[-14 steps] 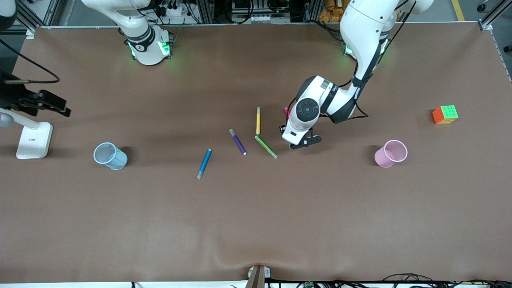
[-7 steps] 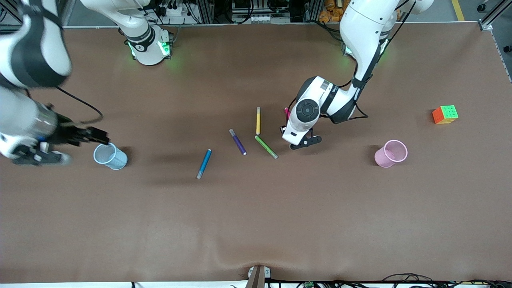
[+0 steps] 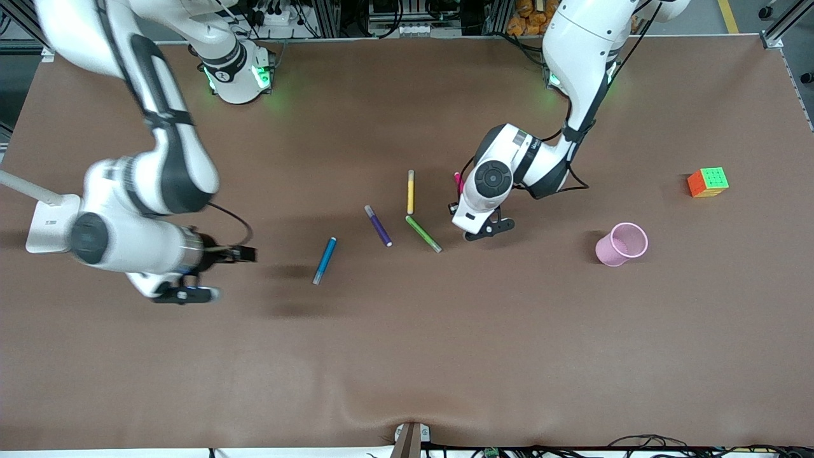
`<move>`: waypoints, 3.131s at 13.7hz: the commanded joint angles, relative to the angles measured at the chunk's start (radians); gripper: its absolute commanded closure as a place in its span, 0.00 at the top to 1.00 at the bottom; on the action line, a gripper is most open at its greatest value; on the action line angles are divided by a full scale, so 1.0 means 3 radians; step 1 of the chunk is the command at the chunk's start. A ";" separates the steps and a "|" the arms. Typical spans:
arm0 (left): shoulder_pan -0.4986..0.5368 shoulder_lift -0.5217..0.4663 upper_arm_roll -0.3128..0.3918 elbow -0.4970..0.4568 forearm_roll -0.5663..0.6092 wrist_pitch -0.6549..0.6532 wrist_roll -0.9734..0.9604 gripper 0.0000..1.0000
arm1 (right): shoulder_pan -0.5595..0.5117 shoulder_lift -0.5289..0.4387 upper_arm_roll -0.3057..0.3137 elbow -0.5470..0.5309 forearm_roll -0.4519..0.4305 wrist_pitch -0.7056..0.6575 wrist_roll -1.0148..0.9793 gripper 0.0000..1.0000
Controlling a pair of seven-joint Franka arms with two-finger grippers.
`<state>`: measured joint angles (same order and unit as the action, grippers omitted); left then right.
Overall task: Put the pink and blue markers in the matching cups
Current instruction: 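Lift the pink marker while the right gripper grasps the blue marker, then carry the pink marker over the pink cup with the left gripper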
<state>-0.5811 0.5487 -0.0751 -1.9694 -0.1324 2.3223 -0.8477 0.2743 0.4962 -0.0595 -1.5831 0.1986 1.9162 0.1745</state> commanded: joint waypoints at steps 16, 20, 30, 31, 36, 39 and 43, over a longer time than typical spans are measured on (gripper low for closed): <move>0.1108 -0.1113 0.0020 -0.0036 0.1198 -0.0578 0.0641 0.00 | 0.0712 0.0846 -0.0052 0.0062 -0.0289 0.1037 0.1315 1.00; 0.1435 -0.1195 0.0000 -0.0047 0.1973 -0.0277 0.0796 0.00 | 0.0702 0.0928 -0.0057 0.0062 -0.0335 0.1191 0.1341 1.00; 0.1973 -0.1394 -0.0005 -0.0849 0.2742 0.0935 0.0857 0.00 | 0.0681 0.0918 -0.0057 0.0036 -0.0386 0.1247 0.1341 0.00; 0.1973 -0.1384 -0.0005 -0.0890 0.2742 0.1012 0.0822 0.00 | 0.0681 0.0913 -0.0057 0.0036 -0.0386 0.1247 0.1336 0.00; 0.1968 -0.1364 0.0000 -0.0916 0.2742 0.1079 0.0786 0.00 | 0.0605 0.0765 -0.0063 0.0046 -0.0734 0.1074 0.0765 0.00; 0.1973 -0.1302 0.0000 -0.0972 0.2742 0.1202 0.0694 0.00 | 0.0406 0.0668 -0.0047 0.0041 -0.0724 0.1053 -0.0129 0.00; 0.2039 -0.1221 0.0000 -0.1008 0.2742 0.1283 0.0673 0.00 | 0.0201 0.0413 -0.0032 0.0006 -0.0688 0.0889 -0.1039 0.00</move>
<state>0.0048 0.1717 -0.0724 -2.2562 0.6680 2.6691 -0.6198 0.3698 0.6863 -0.0904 -1.5550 -0.0016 2.2194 -0.0183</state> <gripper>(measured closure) 0.833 0.833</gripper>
